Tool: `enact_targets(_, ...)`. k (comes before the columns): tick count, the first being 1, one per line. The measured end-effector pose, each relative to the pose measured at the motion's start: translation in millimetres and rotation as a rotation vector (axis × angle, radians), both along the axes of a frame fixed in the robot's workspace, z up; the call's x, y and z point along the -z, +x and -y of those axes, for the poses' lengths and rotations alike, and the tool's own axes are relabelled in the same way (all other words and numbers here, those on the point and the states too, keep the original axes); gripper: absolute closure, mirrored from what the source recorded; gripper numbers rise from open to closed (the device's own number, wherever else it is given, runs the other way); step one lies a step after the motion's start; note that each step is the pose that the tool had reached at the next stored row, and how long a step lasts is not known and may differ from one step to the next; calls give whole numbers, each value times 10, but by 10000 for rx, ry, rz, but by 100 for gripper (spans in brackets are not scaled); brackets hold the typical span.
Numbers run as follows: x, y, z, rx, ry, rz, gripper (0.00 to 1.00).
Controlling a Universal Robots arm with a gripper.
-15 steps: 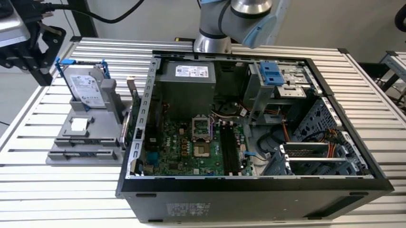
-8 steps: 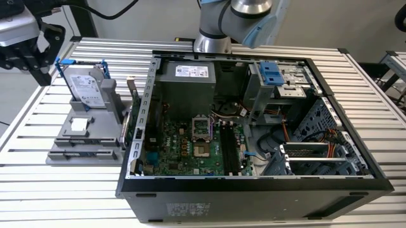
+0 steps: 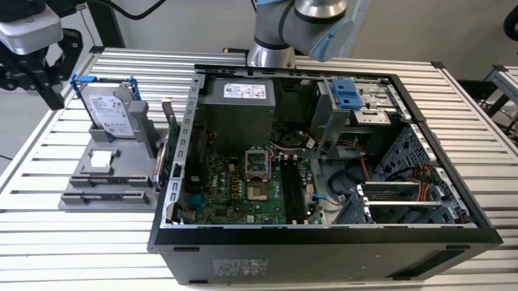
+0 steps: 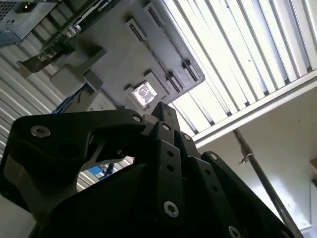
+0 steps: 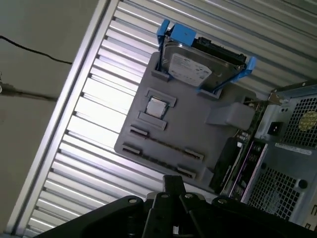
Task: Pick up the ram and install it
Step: 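Pick up the ram and move it above insertion slot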
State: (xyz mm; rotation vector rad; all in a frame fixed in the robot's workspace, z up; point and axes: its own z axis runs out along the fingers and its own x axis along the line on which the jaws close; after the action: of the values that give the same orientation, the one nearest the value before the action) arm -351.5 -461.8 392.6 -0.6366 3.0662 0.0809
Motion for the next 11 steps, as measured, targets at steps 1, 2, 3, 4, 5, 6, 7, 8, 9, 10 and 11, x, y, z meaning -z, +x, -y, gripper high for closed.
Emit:
enact_targets(1,0,0,0,-179,0,0,100)
enact_targets(2,0,0,0,-357,0,0,100)
enact_targets(3,0,0,0,-539,0,0,100)
enact_targets(4,0,0,0,-712,-1,0,100)
enact_targets(5,0,0,0,-903,-1,0,100)
enact_targets(6,0,0,0,-1082,-1,0,100)
enact_targets(7,0,0,0,-1263,-2,0,100)
enact_targets(8,0,0,0,-1441,-2,0,100)
enact_targets(9,0,0,0,-1643,-3,-1,100)
enact_targets(10,-1,0,0,-1813,-3,-1,100)
enact_targets(11,0,0,0,-2003,-3,0,100)
